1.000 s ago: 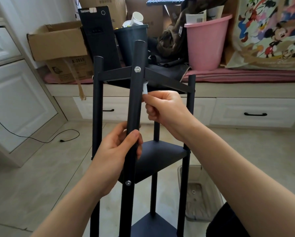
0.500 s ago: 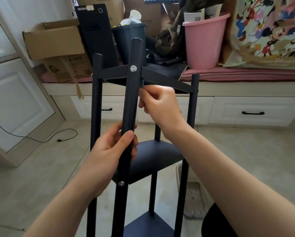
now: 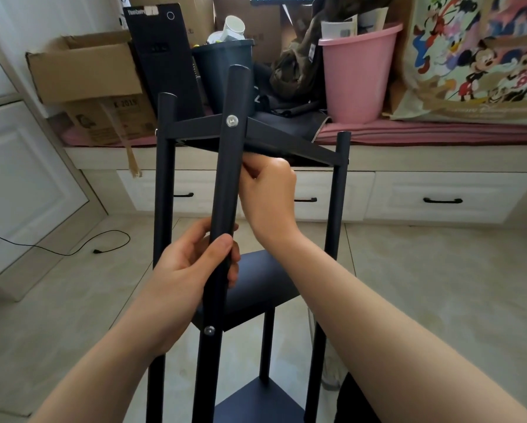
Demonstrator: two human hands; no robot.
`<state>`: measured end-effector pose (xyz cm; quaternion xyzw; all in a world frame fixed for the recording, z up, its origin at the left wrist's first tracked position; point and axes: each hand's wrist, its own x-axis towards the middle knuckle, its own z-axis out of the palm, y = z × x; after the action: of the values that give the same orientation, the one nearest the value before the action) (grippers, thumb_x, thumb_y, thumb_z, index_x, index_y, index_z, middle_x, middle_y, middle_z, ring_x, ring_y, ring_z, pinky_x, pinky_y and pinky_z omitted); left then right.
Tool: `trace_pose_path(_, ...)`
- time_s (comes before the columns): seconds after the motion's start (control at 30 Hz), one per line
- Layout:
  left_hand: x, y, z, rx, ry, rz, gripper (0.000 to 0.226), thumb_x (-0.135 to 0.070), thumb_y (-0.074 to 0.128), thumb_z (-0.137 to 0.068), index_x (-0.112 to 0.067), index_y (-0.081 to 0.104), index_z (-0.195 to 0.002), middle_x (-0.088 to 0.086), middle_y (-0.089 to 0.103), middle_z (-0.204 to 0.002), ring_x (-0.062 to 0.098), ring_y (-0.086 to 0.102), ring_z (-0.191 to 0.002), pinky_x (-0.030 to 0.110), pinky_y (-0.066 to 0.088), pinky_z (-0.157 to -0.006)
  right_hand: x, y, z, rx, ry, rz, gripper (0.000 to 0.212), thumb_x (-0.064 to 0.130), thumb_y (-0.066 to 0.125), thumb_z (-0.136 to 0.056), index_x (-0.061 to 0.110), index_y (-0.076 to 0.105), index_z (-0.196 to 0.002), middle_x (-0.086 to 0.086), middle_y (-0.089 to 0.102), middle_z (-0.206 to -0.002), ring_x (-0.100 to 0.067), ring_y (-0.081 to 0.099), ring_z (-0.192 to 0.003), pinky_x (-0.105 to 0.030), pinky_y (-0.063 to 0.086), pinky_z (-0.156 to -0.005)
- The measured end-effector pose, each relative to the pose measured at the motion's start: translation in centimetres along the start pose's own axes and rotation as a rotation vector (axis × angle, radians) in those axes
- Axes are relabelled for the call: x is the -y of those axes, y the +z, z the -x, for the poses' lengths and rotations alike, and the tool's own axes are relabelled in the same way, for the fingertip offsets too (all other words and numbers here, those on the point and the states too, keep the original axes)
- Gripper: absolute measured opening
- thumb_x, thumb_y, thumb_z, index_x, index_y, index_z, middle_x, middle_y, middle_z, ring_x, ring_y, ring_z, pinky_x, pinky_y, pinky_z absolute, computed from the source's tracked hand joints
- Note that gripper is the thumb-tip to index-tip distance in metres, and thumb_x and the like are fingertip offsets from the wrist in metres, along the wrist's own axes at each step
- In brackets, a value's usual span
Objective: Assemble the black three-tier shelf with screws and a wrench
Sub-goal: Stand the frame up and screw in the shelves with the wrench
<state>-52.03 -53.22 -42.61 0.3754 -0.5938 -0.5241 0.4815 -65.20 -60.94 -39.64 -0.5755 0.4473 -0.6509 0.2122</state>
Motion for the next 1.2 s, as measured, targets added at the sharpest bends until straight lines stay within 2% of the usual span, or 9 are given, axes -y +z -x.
trace_pose_path(0.1,0.0,0.0,-0.1,0.007,-0.005,0.004,0.020,-0.036,0.058,-0.090,-0.032,0.070,-0.105,0.004,0.064,-0.080,0.019,0.057,-0.065,0.024,0.049,-0.057,-0.2,0.8,0.0,-0.035,0.005,-0.011,0.020,0.006,0.061,-0.094,0.003,0.073,-0.078,-0.005,0.071,-0.070,-0.018,0.066,-0.067,-0.039,0.055,-0.066)
trace_pose_path(0.3,0.0,0.1,-0.2,0.021,-0.017,0.023,0.020,-0.035,0.058,-0.089,-0.033,0.070,-0.106,0.005,0.063,-0.080,0.019,0.057,-0.065,0.024,0.050,-0.058,-0.2,1.2,0.0,-0.047,0.060,-0.109,0.018,0.004,0.058,-0.095,0.003,0.073,-0.085,-0.009,0.073,-0.078,-0.022,0.070,-0.074,-0.045,0.058,-0.070)
trace_pose_path(0.47,0.0,0.0,-0.2,0.017,-0.019,0.016,0.020,-0.035,0.058,-0.090,-0.031,0.070,-0.105,0.005,0.063,-0.080,0.020,0.057,-0.067,0.025,0.049,-0.058,0.2,0.1,-0.3,0.017,0.053,-0.036,0.028,0.006,0.056,-0.095,0.002,0.066,-0.069,-0.010,0.066,-0.063,-0.032,0.061,-0.063,-0.045,0.053,-0.061)
trace_pose_path(0.6,-0.1,-0.1,-0.3,0.008,-0.022,0.015,0.019,-0.036,0.059,-0.089,-0.033,0.070,-0.104,0.004,0.064,-0.081,0.020,0.058,-0.067,0.025,0.050,-0.059,0.3,-1.5,0.1,0.144,0.089,0.012,0.029,0.012,0.055,-0.097,0.004,0.068,-0.072,0.000,0.062,-0.059,-0.009,0.055,-0.054,-0.032,0.050,-0.058)
trace_pose_path(0.73,-0.2,-0.2,-0.3,0.013,-0.019,0.008,0.022,-0.045,0.064,-0.087,-0.033,0.070,-0.105,0.004,0.064,-0.081,0.019,0.058,-0.067,0.025,0.051,-0.059,0.7,-2.8,0.1,0.216,0.113,0.072,0.029,0.015,0.055,-0.098,0.019,0.066,-0.071,-0.017,0.061,-0.066,-0.035,0.056,-0.066,-0.044,0.052,-0.062)
trace_pose_path(0.83,-0.3,-0.1,-0.2,0.015,-0.017,0.013,0.021,-0.044,0.065,-0.088,-0.032,0.070,-0.104,0.003,0.064,-0.081,0.019,0.058,-0.067,0.025,0.050,-0.058,1.1,-3.4,0.0,0.255,0.123,0.070,0.025,0.013,0.054,-0.096,0.014,0.068,-0.075,-0.024,0.066,-0.080,-0.041,0.057,-0.075,-0.051,0.052,-0.066)
trace_pose_path(0.9,-0.3,0.0,-0.2,0.010,-0.020,0.018,0.017,-0.041,0.063,-0.091,-0.031,0.070,-0.103,0.004,0.063,-0.081,0.020,0.057,-0.067,0.025,0.050,-0.057,1.4,-3.7,0.0,0.278,0.138,0.054,0.023,0.011,0.053,-0.096,0.009,0.070,-0.079,-0.027,0.063,-0.079,-0.040,0.055,-0.072,-0.051,0.053,-0.065)
trace_pose_path(1.07,-0.2,0.1,-0.3,0.007,-0.022,0.008,0.015,-0.037,0.061,-0.092,-0.031,0.070,-0.102,0.005,0.063,-0.081,0.021,0.056,-0.066,0.026,0.048,-0.056,1.7,-4.3,-0.3,0.259,0.200,-0.024,0.024,0.009,0.054,-0.093,0.011,0.069,-0.074,-0.002,0.045,-0.057,-0.014,0.046,-0.059,-0.033,0.050,-0.058)
trace_pose_path(1.2,-0.1,0.0,-0.4,0.015,-0.025,-0.013,0.018,-0.037,0.057,-0.090,-0.032,0.069,-0.103,0.006,0.063,-0.080,0.021,0.056,-0.067,0.026,0.049,-0.057,1.7,-4.4,-0.4,0.238,0.175,-0.026,0.025,0.010,0.053,-0.095,0.013,0.070,-0.078,0.001,0.045,-0.056,-0.014,0.047,-0.059,-0.041,0.051,-0.061)
